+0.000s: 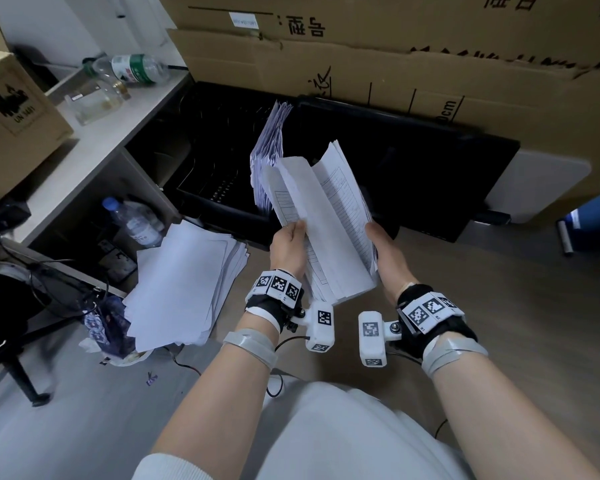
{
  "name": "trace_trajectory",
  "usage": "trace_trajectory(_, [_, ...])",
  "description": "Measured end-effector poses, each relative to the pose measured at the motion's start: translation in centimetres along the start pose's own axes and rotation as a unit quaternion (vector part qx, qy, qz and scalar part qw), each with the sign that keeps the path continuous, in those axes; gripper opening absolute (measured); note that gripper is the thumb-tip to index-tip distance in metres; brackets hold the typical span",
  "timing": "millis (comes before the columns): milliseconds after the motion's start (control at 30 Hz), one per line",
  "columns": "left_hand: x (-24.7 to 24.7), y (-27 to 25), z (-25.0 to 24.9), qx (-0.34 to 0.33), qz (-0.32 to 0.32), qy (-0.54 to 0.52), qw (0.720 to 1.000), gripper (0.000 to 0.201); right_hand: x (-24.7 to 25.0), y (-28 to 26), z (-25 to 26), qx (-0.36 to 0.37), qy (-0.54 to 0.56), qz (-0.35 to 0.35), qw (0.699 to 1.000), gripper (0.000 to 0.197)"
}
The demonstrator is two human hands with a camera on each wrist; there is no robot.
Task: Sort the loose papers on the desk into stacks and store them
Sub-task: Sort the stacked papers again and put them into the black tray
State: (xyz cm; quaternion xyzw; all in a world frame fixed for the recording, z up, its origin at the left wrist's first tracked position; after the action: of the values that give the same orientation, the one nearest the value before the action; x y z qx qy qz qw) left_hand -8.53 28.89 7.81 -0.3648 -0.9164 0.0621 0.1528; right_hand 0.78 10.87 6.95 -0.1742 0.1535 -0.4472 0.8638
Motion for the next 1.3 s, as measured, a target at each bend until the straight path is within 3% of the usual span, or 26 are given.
trace_trajectory(300, [1.4, 0.1, 0.7, -0.006, -0.014, 0.026, 1.0, 0.043, -1.2, -0.4, 0.1, -0.003, 0.012, 0.023, 1.0, 0.032])
trace_trajectory(433, [2.3, -0.4, 1.0, -0.019, -0.009, 0.025, 0.999, 0.021, -2.3, -0.1, -0.6, -0.002, 0.009, 0.033, 0.999, 0.038])
trace_trajectory(467, [2.7, -0.7, 1.0, -0.027, -0.006, 0.028, 0.999, 0.026, -2.6, 0.1, -0.8, 0.002, 0.001, 0.033, 0.999, 0.037])
trace_trajectory(567, [4.9, -1.8, 1.1, -0.037, -0.023, 0.001, 0.999, 0.086, -3.5, 1.0, -1.3, 0.018, -0.067, 0.032, 0.997, 0.032])
trace_trajectory(633, [6.8, -2.1, 1.5, -0.017, -0.05, -0.037, 0.998, 0.101, -4.3, 1.9, -1.6, 0.024, -0.148, 0.036, 0.988, 0.032])
trace_trajectory(700, [8.6, -2.0, 2.4, 0.032, -0.059, -0.068, 0.995, 0.092, -5.1, 2.7, -1.8, 0.024, -0.205, 0.025, 0.978, 0.028])
trace_trajectory(733, [9.5, -1.8, 3.2, 0.058, -0.057, -0.09, 0.993, 0.078, -5.5, 3.0, -1.7, 0.025, -0.222, 0.015, 0.975, 0.024])
trace_trajectory(800, [10.9, -1.5, 5.5, 0.121, -0.039, -0.151, 0.98, 0.053, -7.0, 3.6, -1.3, 0.03, -0.223, 0.004, 0.974, 0.016])
trace_trajectory(867, [12.0, -1.5, 7.2, 0.16, -0.016, -0.202, 0.966, 0.043, -9.3, 4.3, -0.8, 0.032, -0.213, 0.011, 0.976, 0.018])
trace_trajectory(933, [14.1, -0.8, 7.9, 0.156, -0.033, -0.175, 0.972, 0.036, -12.3, 5.5, -0.5, 0.029, -0.218, 0.035, 0.975, 0.019])
trace_trajectory(1033, [19.9, 1.2, 8.0, 0.133, -0.138, -0.064, 0.979, 0.027, -17.5, 7.8, -0.6, 0.029, -0.214, 0.081, 0.973, 0.029])
trace_trajectory(1133, [24.9, 4.3, 7.1, 0.095, -0.209, -0.024, 0.973, 0.033, -22.6, 10.6, 0.4, 0.047, -0.187, 0.114, 0.975, 0.04])
trace_trajectory(1300, [28.4, 11.0, 4.2, 0.014, -0.228, -0.046, 0.973, 0.021, -28.4, 16.0, 3.9, 0.059, -0.167, 0.148, 0.973, 0.06])
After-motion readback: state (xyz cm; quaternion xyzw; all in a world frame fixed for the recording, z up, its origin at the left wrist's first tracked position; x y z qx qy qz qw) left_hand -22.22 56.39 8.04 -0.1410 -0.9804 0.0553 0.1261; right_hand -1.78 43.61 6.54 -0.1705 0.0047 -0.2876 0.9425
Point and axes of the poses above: each hand's wrist, its own y-axis towards the middle knuckle, its own x-axis out of the back of the hand, z = x × y, the point moved 10 cm from there along y, towards the middle knuckle, and after that the axes turned 3 degrees about z, right-handed, at the moved point
